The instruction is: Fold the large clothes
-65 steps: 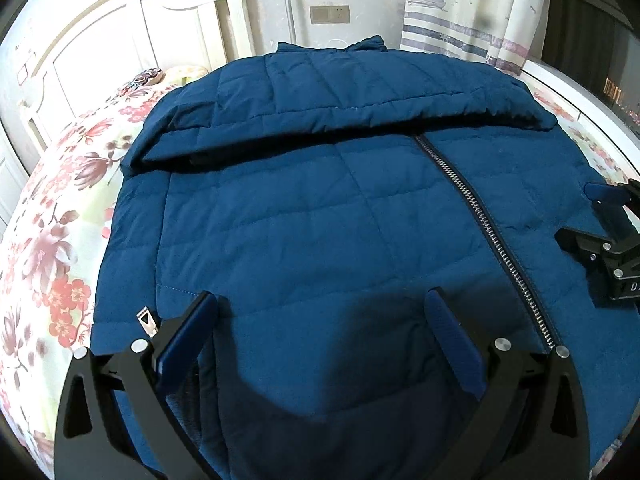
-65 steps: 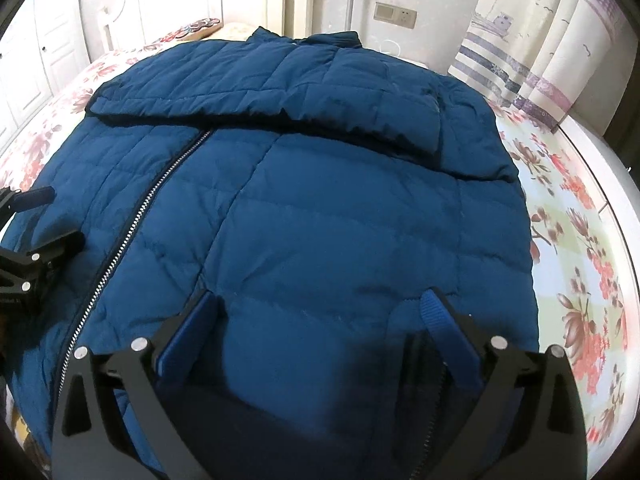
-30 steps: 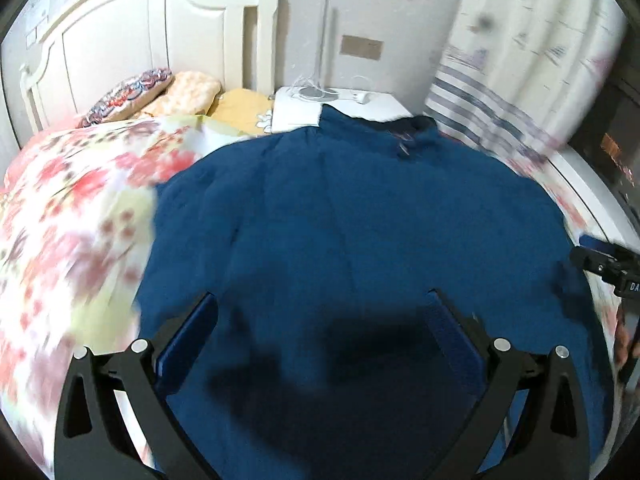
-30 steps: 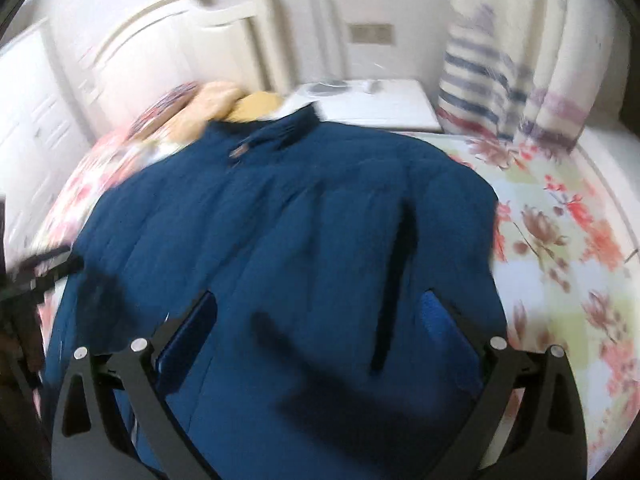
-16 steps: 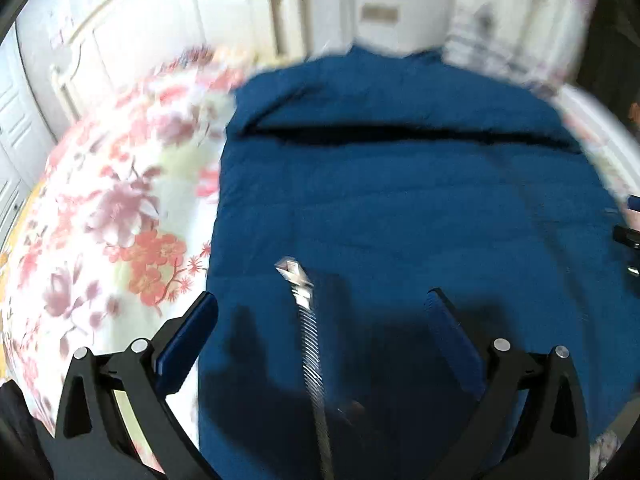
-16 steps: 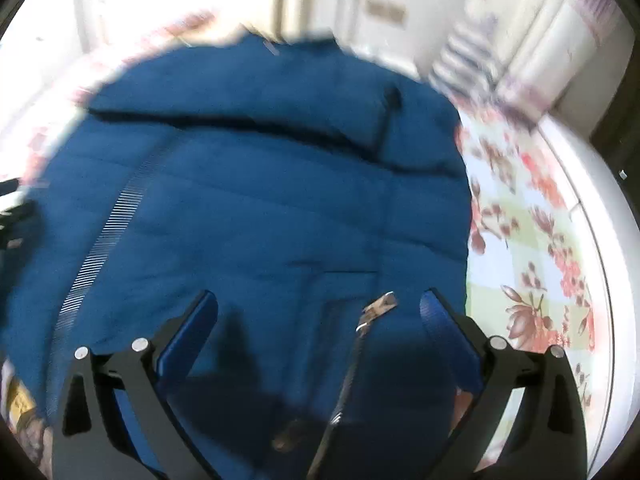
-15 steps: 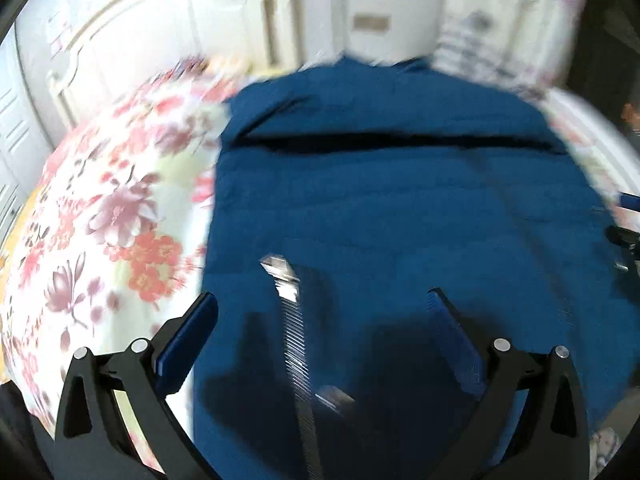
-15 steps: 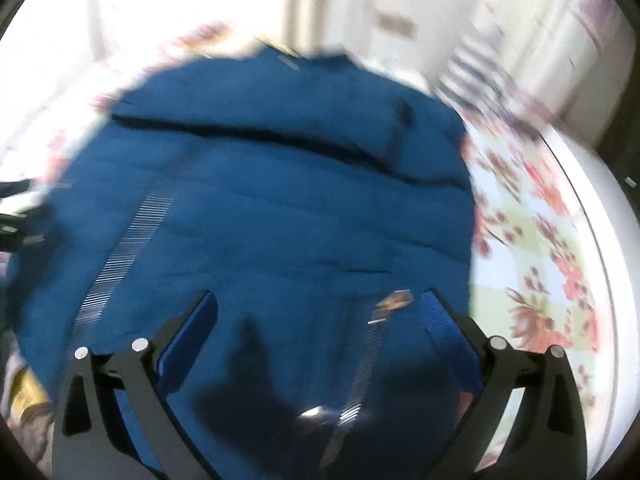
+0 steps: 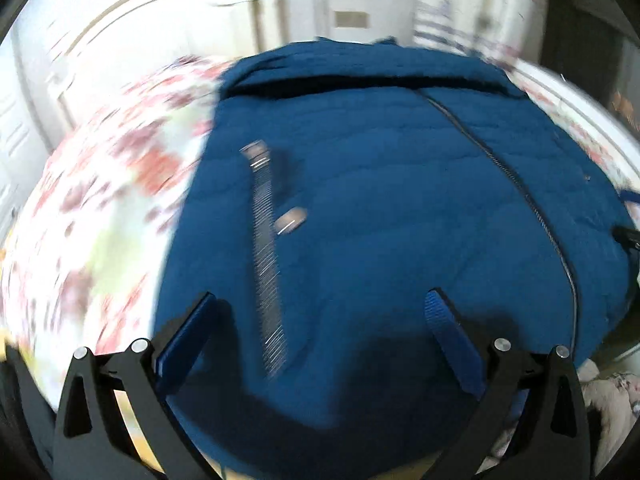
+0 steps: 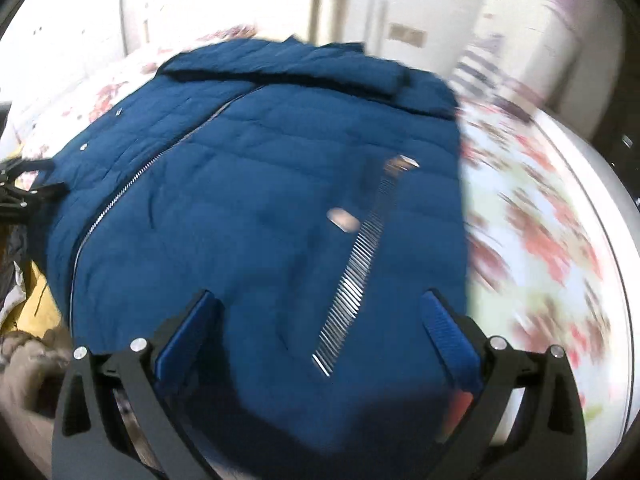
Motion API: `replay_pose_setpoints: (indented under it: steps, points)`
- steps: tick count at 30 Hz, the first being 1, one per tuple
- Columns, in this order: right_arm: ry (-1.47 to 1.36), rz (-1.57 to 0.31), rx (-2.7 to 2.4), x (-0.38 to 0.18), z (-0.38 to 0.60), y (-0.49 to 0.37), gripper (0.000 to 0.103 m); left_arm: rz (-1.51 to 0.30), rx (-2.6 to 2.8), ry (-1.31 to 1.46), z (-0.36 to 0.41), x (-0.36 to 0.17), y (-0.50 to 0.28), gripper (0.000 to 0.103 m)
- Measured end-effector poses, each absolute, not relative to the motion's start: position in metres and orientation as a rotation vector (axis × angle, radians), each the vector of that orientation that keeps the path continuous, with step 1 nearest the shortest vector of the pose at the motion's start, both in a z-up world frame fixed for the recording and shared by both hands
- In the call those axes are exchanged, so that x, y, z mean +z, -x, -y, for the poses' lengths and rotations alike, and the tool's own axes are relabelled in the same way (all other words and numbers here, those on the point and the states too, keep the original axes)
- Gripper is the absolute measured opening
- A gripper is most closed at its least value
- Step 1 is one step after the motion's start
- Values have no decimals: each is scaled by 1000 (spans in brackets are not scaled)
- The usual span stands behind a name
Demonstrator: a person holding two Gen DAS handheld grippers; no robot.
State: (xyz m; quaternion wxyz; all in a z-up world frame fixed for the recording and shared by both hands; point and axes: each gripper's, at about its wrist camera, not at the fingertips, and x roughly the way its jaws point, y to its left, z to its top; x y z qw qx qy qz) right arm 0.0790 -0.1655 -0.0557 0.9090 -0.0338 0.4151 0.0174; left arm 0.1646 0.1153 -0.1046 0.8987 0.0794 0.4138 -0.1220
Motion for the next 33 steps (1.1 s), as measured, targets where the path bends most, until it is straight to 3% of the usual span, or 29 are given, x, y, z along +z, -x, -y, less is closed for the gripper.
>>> replay_pose_setpoints:
  steps: [7, 13, 17, 20, 22, 24, 27, 33]
  points:
    - [-98, -811, 89, -82, 225, -13, 101, -859, -207, 106, -204, -122, -123, 99]
    - [-300, -826, 220, -117, 240, -6, 100, -858, -353, 367, -225, -139, -113, 99]
    - [-393, -820, 327, -139, 236, -13, 73, -872, -415, 407, -216, -148, -122, 99]
    - [-396, -796, 350, -141, 232, -12, 58, -871, -454, 448, -216, -159, -120, 99]
    - [-412, -766, 374, -140, 236, -7, 45, -856, -476, 483, -217, -162, -118, 94]
    - [-417, -731, 401, -137, 238, 3, 32, -842, -480, 457, -215, -161, -112, 64]
    - [-424, -670, 441, -130, 236, 9, 30, -792, -514, 435, -214, -150, -100, 57]
    - [-452, -592, 482, -111, 230, 1, 30, -705, -580, 488, -226, -132, -96, 55]
